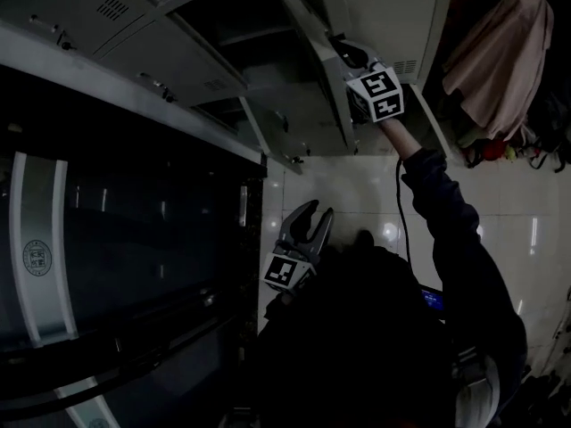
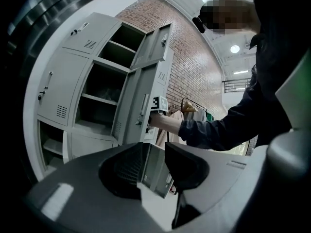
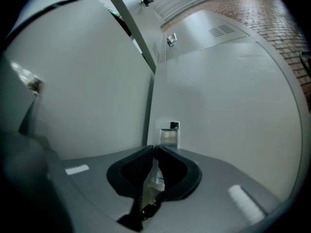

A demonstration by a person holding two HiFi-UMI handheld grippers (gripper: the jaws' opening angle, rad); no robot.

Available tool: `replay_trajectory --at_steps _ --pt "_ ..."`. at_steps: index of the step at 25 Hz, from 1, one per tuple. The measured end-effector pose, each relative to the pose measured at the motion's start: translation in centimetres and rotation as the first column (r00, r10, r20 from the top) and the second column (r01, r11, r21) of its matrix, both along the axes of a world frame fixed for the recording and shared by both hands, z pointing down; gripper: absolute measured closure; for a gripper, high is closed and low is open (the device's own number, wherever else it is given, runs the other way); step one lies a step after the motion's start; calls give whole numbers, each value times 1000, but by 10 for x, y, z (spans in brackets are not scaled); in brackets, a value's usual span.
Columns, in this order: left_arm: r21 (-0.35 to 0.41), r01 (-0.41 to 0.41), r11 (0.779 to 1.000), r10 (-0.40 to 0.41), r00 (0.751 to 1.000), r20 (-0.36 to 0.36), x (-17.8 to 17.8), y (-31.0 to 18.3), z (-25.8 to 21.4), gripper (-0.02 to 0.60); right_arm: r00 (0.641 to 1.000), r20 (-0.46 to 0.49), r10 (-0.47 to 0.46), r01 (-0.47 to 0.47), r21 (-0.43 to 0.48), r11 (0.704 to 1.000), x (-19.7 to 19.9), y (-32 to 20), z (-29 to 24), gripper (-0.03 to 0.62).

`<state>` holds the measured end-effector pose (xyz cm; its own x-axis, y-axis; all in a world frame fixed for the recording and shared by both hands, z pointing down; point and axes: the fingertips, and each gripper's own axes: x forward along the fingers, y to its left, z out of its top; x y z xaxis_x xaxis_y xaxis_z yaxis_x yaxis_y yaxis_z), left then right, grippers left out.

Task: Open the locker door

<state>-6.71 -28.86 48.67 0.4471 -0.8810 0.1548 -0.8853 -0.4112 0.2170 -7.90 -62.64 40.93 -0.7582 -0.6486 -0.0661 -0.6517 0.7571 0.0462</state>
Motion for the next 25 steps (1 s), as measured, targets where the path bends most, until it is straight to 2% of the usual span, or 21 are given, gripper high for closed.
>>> replay_trajectory --at_steps 3,6,7,12,15,19,20,21,22,23,24,25 --pt "27 -19 999 19 1000 2 2 -7 -2 437 998 40 -48 46 40 998 28 36 -3 565" --pt "48 -17 999 17 1000 -3 -6 -5 -4 437 992 116 -42 33 75 997 60 85 -15 569" --pt "45 -13 999 13 1000 -4 -9 -3 -3 437 989 142 -27 17 69 997 74 101 -16 594" --pt "44 -10 999 10 1000 -9 -15 2 -9 437 979 176 102 -104 3 995 151 173 5 594" --pt "45 -11 999 11 1000 -6 -20 9 -10 437 982 143 124 -115 -68 991 159 222 29 594" --pt "41 1 999 -1 1000 6 -27 33 -13 446 993 94 65 -52 -142 989 131 307 56 594" --pt "57 -6 998 4 999 42 -28 44 -17 449 995 91 45 -31 -153 988 119 328 59 594" --pt "74 -20 997 11 992 124 -28 57 -18 454 995 95 28 -12 -165 986 107 350 61 594" --pt "82 -38 996 17 970 243 -28 72 -16 456 995 102 13 5 -179 984 95 372 61 592" --pt "80 -50 996 18 934 357 -27 89 -10 457 994 112 2 20 -191 981 84 395 60 591" --pt "74 -57 996 19 900 436 -25 106 -4 457 993 120 -7 31 -201 979 74 417 57 592" --pt "68 -64 996 24 878 479 -22 123 1 457 992 124 -14 39 -206 978 66 440 54 592"
